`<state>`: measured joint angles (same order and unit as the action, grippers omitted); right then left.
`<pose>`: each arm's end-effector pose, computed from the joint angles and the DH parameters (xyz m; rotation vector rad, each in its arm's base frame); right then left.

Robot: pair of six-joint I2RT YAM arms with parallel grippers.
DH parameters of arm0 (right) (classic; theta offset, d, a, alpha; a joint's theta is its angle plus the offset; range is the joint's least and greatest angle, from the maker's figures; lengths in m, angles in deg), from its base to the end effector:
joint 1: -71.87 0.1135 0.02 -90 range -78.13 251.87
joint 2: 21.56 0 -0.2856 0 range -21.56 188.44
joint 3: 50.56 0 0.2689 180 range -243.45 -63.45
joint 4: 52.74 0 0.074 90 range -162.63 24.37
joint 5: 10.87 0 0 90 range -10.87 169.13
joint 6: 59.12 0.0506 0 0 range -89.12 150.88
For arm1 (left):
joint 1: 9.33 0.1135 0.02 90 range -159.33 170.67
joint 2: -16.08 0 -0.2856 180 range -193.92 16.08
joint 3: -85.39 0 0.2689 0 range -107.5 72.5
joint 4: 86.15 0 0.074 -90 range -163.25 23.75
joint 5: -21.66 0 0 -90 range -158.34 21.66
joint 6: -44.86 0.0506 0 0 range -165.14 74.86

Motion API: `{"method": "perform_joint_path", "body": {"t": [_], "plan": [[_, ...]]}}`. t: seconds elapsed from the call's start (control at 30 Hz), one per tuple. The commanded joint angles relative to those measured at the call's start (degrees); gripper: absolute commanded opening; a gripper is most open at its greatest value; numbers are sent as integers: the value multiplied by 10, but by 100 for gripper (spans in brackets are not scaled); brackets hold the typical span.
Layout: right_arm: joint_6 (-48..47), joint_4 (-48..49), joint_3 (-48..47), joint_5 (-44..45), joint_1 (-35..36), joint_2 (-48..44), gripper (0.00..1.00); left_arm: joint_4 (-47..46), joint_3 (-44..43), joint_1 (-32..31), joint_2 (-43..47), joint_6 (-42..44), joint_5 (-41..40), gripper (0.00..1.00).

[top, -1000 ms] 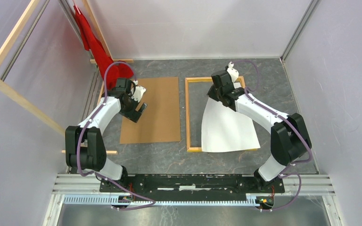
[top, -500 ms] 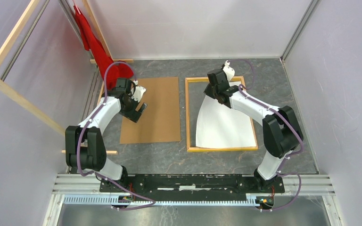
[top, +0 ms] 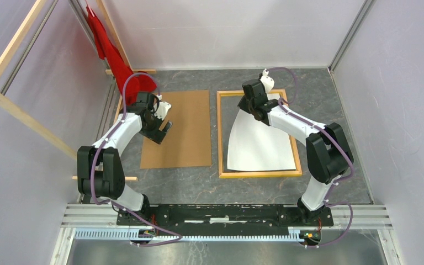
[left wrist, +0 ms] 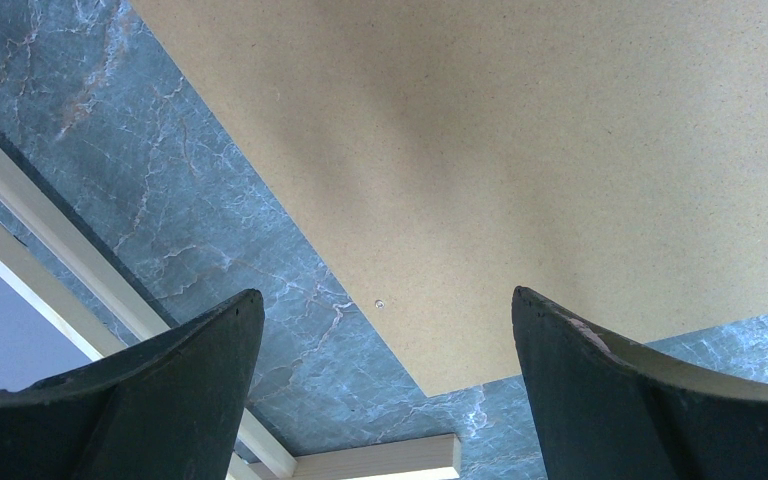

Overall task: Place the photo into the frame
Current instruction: Turn over the photo from the photo frame.

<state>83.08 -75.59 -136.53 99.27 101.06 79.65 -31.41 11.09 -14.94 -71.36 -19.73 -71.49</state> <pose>0.3844 0.1948 0.2480 0.6279 2.1271 0.4038 0.3148 -0.0281 0.2223 0.7253 2.6691 0.1679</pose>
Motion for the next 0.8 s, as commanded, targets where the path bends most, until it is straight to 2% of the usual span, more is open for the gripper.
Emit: {"method": "perform_joint_path", "body": {"t": [0.0,0.17,0.77], "plan": [[2,6,-13,41,1,-6,0,-9,-8,-2,4,-12,-8,100],[2,-1,-13,53,1,-4,0,-9,-7,-2,7,-9,-11,100],[-35,-10,-22,10,1,9,0,-6,9,-1,29,-9,-13,100]]}}
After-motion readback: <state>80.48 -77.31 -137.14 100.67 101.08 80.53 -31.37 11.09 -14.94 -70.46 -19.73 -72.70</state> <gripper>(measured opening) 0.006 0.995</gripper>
